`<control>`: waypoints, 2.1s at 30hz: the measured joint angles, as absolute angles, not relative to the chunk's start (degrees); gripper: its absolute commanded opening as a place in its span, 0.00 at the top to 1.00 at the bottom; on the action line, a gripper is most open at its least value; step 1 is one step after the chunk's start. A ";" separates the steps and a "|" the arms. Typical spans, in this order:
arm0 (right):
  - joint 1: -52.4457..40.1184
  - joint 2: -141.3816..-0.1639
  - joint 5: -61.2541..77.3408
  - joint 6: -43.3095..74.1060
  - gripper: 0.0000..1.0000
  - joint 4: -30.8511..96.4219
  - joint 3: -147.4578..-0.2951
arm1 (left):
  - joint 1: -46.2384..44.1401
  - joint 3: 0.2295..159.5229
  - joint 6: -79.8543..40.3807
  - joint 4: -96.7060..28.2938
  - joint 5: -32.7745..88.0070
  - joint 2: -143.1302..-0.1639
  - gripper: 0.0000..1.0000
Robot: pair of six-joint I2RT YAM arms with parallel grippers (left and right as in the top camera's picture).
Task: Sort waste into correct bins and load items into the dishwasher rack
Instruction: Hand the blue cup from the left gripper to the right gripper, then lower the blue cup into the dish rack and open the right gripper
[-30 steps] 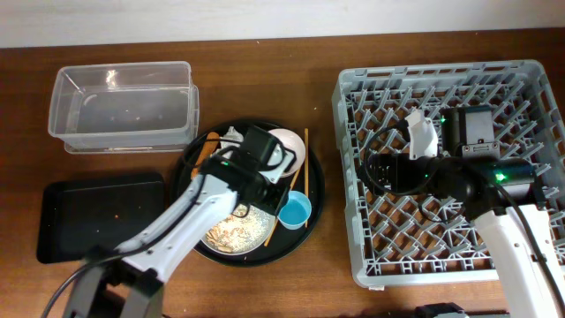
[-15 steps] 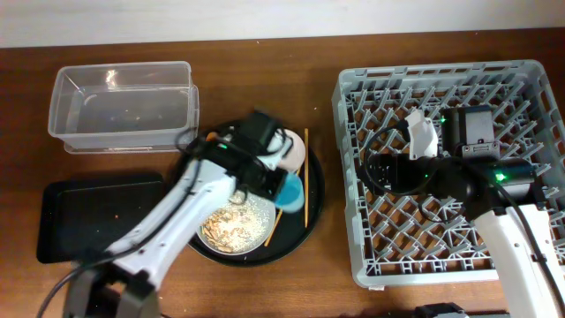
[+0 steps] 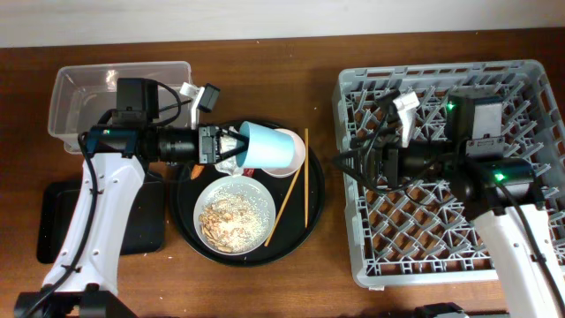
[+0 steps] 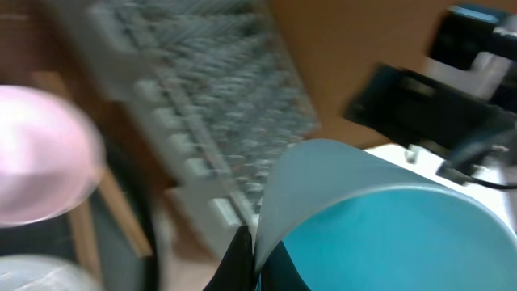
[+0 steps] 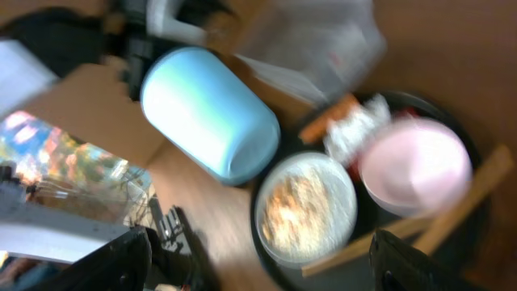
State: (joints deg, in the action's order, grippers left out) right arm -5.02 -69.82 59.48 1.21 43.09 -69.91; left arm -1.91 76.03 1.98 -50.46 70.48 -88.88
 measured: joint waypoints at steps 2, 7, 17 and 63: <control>-8.43 -69.87 62.11 1.02 0.15 39.09 -69.97 | -2.02 76.03 2.17 -50.39 75.94 -88.88 0.99; -13.61 -69.87 60.86 1.15 0.14 34.65 -69.97 | -2.70 76.03 2.33 -50.39 83.85 -88.88 1.00; -22.72 -71.05 57.58 1.23 0.34 27.16 -69.97 | -5.37 76.03 2.39 -50.37 88.58 -88.90 1.00; 16.19 -83.90 11.70 15.68 0.17 73.19 -70.37 | -5.34 76.03 2.81 -50.39 65.95 -89.06 0.01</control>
